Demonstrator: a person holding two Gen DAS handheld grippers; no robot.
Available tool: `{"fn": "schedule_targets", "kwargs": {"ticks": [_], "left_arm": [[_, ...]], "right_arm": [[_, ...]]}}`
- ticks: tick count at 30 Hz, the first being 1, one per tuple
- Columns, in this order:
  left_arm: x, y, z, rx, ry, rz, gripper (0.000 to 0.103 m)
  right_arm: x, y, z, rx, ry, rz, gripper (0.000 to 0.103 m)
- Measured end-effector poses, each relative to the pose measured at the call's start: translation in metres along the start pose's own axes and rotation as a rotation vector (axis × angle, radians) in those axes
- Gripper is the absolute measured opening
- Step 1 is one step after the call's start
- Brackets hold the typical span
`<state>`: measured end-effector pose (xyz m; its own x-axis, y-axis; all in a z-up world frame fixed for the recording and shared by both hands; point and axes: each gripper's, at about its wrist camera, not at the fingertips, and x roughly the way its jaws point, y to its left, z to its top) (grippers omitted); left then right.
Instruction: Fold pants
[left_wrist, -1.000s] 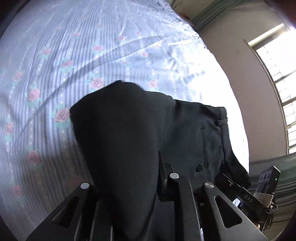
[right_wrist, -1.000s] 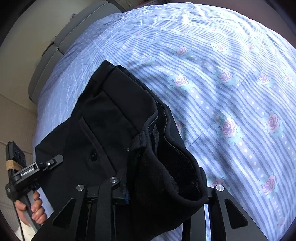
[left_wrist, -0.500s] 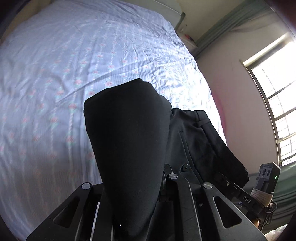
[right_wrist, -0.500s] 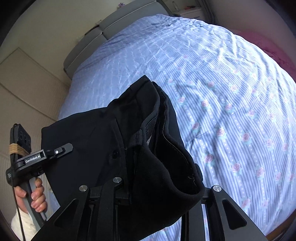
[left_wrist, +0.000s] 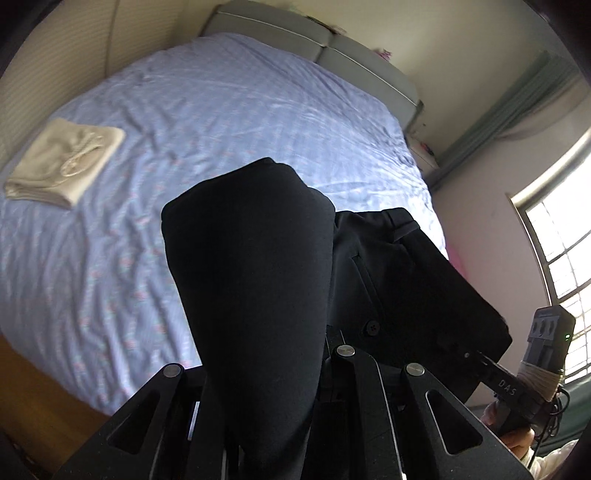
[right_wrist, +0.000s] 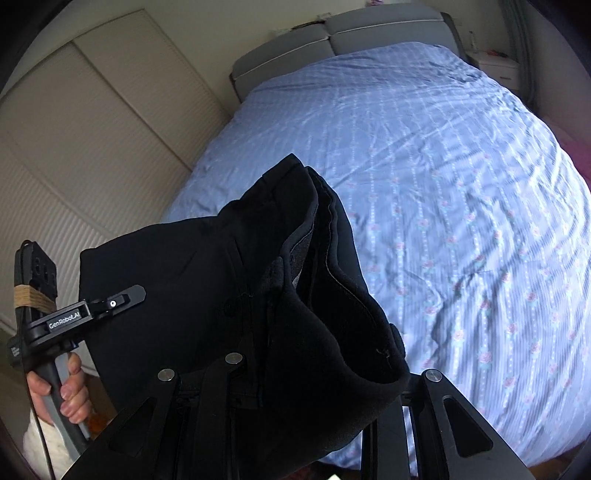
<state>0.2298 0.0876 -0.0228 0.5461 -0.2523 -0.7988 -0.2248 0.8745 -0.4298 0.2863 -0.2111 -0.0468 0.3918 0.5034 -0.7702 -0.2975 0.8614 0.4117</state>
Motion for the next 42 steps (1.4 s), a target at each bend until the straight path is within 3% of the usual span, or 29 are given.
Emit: {"fn": "schedule_targets", "kwargs": {"ticks": [5,10,16,20,24,30,35,42], "left_arm": [[-0.051,0.080,-0.001,0.011,-0.049,0.039,0.015],[-0.093,0.165,0.013,0.029,-0.055,0.058,0.015],[-0.133,0.239,0.024,-0.032,-0.070,0.060,0.015],[-0.148,0.284,0.036,-0.139,-0.091,0.051,0.015],[-0.158,0.320,0.051,-0.152,-0.119,0.062,0.015],[-0.154,0.382,0.080,-0.138,-0.084,0.034,0.015],[-0.142,0.450,0.134,-0.095,-0.002,-0.027,0.015],[-0.122,0.511,0.207,0.006,0.099,-0.051,0.015]], "right_arm": [[0.025,0.087,-0.015,-0.072,0.010,0.035,0.026],[0.058,0.173,-0.033,-0.053,-0.004,0.054,0.026],[0.090,0.266,-0.039,-0.125,0.021,0.078,0.026],[0.109,0.308,-0.031,-0.188,0.019,0.120,0.026],[0.136,0.339,-0.018,-0.209,0.029,0.161,0.026],[0.176,0.386,-0.005,-0.240,0.056,0.140,0.026],[0.221,0.436,-0.010,-0.184,0.047,0.079,0.026],[0.275,0.497,-0.001,-0.056,0.042,0.010,0.026]]}}
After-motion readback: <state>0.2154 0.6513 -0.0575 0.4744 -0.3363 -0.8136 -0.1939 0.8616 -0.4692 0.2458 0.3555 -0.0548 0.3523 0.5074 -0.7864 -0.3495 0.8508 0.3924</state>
